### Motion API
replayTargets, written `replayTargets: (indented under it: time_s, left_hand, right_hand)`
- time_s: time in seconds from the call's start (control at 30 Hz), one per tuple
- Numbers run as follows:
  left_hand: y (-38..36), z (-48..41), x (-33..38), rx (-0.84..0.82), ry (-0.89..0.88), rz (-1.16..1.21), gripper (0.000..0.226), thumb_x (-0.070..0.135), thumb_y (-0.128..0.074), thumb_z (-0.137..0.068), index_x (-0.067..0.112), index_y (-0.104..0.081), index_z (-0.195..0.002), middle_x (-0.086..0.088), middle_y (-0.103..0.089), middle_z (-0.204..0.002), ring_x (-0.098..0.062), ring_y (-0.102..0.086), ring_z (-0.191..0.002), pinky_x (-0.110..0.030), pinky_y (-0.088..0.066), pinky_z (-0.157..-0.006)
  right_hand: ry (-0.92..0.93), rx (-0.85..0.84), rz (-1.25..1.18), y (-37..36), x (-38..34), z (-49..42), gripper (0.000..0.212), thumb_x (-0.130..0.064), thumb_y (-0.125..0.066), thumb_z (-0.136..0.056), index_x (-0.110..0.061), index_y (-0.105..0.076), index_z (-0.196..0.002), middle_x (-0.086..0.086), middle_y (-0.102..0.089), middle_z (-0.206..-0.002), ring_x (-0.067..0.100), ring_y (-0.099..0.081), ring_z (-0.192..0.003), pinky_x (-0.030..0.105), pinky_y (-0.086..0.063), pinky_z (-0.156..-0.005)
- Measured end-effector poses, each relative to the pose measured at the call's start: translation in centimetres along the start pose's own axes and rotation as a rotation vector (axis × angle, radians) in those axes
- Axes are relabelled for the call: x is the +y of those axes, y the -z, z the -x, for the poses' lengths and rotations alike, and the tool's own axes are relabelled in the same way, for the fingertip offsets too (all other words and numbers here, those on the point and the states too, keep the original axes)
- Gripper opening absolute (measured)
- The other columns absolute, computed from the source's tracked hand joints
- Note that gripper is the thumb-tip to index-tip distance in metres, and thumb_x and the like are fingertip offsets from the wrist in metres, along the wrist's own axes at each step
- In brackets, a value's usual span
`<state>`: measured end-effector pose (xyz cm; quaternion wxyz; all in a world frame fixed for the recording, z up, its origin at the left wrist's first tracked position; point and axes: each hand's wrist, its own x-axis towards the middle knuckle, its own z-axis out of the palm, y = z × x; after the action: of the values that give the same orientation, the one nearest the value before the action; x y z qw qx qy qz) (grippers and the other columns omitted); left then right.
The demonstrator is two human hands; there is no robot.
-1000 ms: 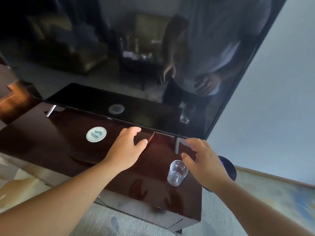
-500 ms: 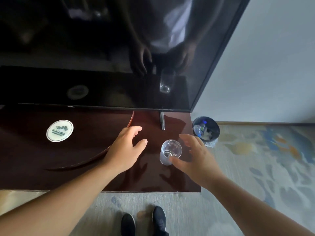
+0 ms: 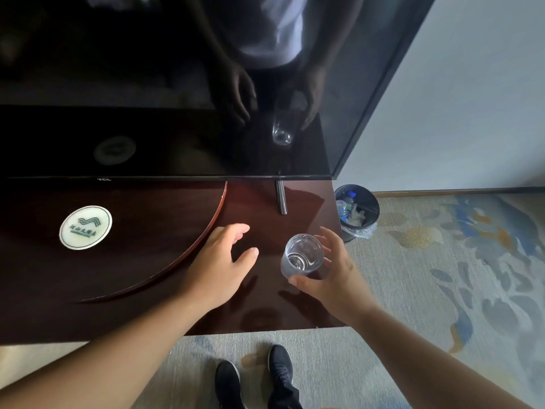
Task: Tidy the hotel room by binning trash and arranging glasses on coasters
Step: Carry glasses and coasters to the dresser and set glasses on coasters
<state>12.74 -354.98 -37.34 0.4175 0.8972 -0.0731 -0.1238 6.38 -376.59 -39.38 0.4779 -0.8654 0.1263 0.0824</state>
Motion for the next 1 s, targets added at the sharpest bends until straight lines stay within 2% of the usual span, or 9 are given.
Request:
replayTargets:
  time_s: [0.13,0.27,0.47,0.6,0.77,1.0]
  left_hand:
    - [-0.2,0.0,-0.5,0.0,0.005,-0.002,0.04,0.03,-0.059,-0.089,0.027,-0.052,-0.128,0.012,-0.051,-0.123,0.003,-0.048,-0.114,-0.029,-0.042,-0.1]
    - [-0.2,0.1,-1.0,-0.002,0.019,-0.004,0.041,0.033,-0.058,-0.089,0.029,-0.051,-0.128,0.014,-0.051,-0.124,0.003,-0.047,-0.115,-0.031,-0.042,-0.1]
    - [-0.1,0.4,-1.3,0.014,0.036,0.003,0.04,0.033,-0.059,-0.089,0.028,-0.051,-0.128,0.015,-0.051,-0.124,0.005,-0.047,-0.115,-0.029,-0.042,-0.1]
    - [0.6,0.7,-1.0,0.055,0.043,0.021,0.04,0.034,-0.059,-0.088,0.029,-0.052,-0.127,0.015,-0.05,-0.124,0.007,-0.047,-0.113,-0.026,-0.041,-0.099]
    - [2.3,1.4,-0.5,0.126,0.048,0.018,0.041,0.035,-0.058,-0.088,0.029,-0.051,-0.128,0.015,-0.049,-0.123,0.005,-0.048,-0.112,-0.029,-0.042,-0.1]
    - [6.4,2.9,1.0,0.276,0.074,0.013,0.041,0.034,-0.058,-0.088,0.029,-0.05,-0.128,0.013,-0.049,-0.124,0.004,-0.048,-0.112,-0.027,-0.041,-0.1]
  right_hand:
    - [-0.023,-0.014,-0.037,-0.9,0.9,-0.6,0.102,-0.048,-0.087,-0.054,-0.037,-0.029,-0.138,-0.016,-0.052,-0.131,0.001,-0.053,-0.117,0.031,-0.043,-0.102]
    - [-0.004,0.002,-0.03,-1.8,1.3,-0.9,0.089,-0.046,-0.088,-0.054,-0.046,-0.036,-0.126,-0.022,-0.057,-0.12,-0.006,-0.053,-0.11,0.019,-0.043,-0.095]
    - [0.023,0.04,-0.007,-2.1,1.1,-1.7,0.065,-0.042,-0.085,-0.061,-0.055,-0.041,-0.108,-0.035,-0.057,-0.105,-0.008,-0.058,-0.097,0.017,-0.046,-0.083]
    - [0.035,0.016,-0.004,-2.1,0.3,-2.2,0.059,-0.041,-0.083,-0.062,-0.05,-0.045,-0.106,-0.034,-0.058,-0.102,-0.005,-0.06,-0.092,0.024,-0.05,-0.081]
    - [0.117,-0.044,-0.002,-2.0,-2.9,-2.9,0.058,-0.052,-0.076,-0.057,-0.047,-0.046,-0.106,-0.03,-0.059,-0.102,-0.006,-0.06,-0.092,0.019,-0.048,-0.078]
    - [0.289,-0.148,-0.042,-2.2,-10.5,-3.9,0.059,-0.057,-0.073,-0.053,-0.047,-0.047,-0.105,-0.032,-0.06,-0.098,-0.007,-0.061,-0.088,0.015,-0.045,-0.073]
